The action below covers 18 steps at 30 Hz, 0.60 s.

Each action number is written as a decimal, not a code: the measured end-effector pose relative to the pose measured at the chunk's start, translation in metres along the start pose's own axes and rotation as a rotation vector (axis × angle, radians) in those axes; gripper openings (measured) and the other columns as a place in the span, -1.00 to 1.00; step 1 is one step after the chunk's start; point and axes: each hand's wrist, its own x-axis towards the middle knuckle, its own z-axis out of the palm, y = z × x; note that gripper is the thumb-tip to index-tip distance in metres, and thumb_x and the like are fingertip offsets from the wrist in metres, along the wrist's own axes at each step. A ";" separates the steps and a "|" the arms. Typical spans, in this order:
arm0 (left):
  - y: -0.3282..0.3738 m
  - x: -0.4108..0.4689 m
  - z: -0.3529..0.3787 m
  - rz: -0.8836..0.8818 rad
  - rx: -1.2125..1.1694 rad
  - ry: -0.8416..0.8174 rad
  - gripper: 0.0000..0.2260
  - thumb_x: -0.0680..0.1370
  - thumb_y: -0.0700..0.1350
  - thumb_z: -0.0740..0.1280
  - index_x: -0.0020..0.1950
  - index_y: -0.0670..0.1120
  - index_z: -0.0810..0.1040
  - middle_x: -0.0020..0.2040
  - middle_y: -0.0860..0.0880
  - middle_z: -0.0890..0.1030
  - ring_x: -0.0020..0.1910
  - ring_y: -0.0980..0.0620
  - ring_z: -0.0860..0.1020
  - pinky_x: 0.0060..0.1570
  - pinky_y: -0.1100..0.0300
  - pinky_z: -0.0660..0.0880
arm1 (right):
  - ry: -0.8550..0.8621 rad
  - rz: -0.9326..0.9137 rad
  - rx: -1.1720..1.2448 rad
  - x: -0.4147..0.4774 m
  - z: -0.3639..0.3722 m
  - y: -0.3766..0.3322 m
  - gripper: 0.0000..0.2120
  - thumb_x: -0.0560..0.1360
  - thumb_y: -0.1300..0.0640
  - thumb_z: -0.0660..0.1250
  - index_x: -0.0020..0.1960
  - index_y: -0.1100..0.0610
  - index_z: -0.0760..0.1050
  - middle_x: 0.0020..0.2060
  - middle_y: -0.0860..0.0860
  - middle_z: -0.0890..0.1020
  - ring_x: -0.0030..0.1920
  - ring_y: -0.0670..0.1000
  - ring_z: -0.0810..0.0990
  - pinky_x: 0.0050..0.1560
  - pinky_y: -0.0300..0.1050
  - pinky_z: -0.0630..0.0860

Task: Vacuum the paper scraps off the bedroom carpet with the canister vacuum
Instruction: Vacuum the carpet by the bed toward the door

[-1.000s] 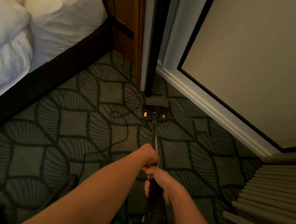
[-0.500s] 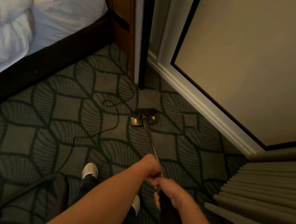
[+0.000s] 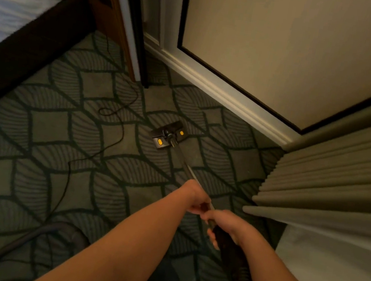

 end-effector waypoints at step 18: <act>-0.152 -0.061 0.014 0.019 0.223 0.003 -0.83 0.57 -0.14 0.25 -0.22 -0.13 0.44 -0.28 -0.08 0.53 -0.36 0.04 0.52 -0.26 0.20 0.52 | -0.067 0.034 0.475 -0.032 0.127 0.125 -0.76 0.57 0.09 0.29 -0.20 0.21 0.44 -0.55 0.10 0.45 -0.58 0.00 0.45 -0.51 -0.18 0.48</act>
